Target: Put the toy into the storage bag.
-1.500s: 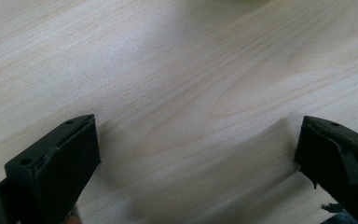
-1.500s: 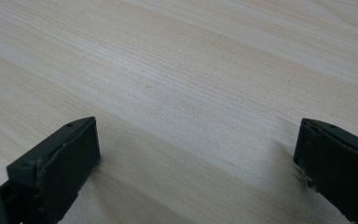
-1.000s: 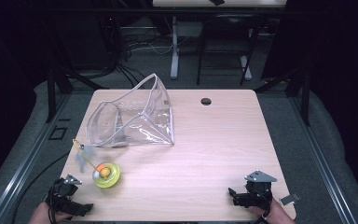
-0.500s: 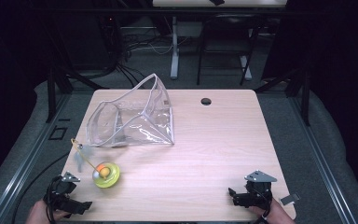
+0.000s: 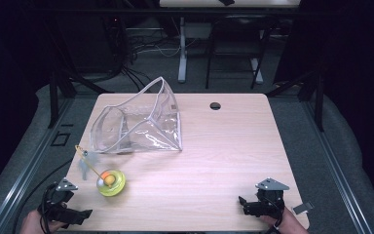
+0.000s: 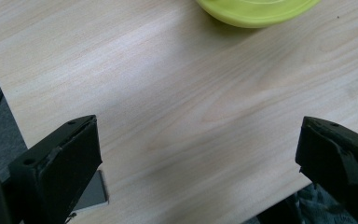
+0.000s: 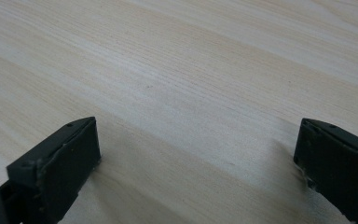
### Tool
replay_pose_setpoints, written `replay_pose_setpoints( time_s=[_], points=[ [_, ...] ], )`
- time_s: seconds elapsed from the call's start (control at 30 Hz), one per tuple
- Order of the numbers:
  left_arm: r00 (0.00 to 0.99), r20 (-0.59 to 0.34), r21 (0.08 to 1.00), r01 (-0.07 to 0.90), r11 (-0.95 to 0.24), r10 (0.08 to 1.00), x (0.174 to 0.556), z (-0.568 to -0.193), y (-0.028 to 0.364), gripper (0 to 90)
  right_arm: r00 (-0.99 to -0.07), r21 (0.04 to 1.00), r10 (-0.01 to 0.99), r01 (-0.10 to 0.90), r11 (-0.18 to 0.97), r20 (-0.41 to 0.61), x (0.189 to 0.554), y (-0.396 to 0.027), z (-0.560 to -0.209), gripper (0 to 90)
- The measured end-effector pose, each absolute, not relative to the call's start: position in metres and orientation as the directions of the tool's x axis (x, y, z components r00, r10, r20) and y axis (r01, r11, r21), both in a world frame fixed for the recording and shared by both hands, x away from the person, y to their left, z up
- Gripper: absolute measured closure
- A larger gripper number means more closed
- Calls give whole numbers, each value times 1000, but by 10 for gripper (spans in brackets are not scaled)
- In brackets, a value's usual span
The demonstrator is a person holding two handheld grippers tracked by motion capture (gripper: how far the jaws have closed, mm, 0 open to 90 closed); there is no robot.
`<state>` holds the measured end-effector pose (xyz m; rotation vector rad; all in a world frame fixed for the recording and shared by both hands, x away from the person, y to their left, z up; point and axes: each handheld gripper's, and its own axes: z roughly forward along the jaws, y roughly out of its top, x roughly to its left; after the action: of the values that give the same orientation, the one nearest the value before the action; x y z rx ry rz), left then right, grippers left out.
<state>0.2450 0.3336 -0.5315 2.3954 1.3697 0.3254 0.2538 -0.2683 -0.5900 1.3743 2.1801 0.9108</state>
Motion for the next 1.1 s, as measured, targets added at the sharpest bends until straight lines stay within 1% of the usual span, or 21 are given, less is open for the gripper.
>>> replay_pose_setpoints(
  time_s=[0.03, 0.17, 0.4, 0.73, 0.9, 1.07, 1.1],
  points=[
    [504, 35, 417, 777, -471, 863, 245, -528, 333, 0, -433, 709, 901, 637, 302, 5, 254, -268, -590, 0],
    [517, 31, 434, 764, -478, 855, 243, -521, 330, 0, -434, 710, 901, 636, 303, 4, 254, -268, -590, 0],
    [547, 38, 438, 743, -506, 836, 239, -509, 323, 0, -433, 709, 901, 637, 302, 5, 254, -268, -590, 0],
    [579, 33, 494, 699, -517, 814, 234, -485, 315, 0, -434, 710, 901, 636, 303, 4, 254, -268, -590, 0],
    [595, 14, 507, 689, -518, 804, 234, -479, 312, 0, -433, 710, 901, 636, 302, 4, 254, -268, -590, 0],
    [615, -30, 525, 681, -511, 788, 236, -473, 310, 0, -434, 710, 901, 636, 303, 4, 254, -268, -590, 0],
    [624, -55, 536, 677, -504, 780, 237, -469, 310, 0, -433, 710, 901, 636, 302, 4, 254, -268, -590, 0]
  ],
)
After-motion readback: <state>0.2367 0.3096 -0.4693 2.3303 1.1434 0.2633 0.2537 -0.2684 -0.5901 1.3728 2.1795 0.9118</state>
